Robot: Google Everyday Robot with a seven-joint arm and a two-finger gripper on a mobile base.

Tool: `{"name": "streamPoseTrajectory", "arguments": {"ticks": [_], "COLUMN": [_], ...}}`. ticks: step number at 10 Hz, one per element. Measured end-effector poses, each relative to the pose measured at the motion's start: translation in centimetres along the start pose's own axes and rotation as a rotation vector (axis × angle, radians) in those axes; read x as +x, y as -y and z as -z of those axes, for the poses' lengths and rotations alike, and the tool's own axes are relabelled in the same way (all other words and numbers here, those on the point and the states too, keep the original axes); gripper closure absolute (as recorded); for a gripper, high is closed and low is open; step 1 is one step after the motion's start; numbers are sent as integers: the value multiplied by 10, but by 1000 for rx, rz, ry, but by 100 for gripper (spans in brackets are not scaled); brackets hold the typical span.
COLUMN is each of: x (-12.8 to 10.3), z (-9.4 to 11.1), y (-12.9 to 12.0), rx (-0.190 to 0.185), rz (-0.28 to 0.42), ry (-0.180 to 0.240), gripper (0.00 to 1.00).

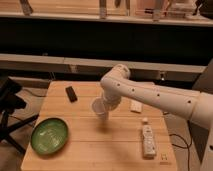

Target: Pick up the ceramic cup

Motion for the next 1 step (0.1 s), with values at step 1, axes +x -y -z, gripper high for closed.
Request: {"name": "streamPoseTrajectory", "arguments": {"ticks": [1], "x": [0], "z": [1], "y": [0], "rx": [-2], "rz": [2], "ry": [1], "gripper": [100]}}
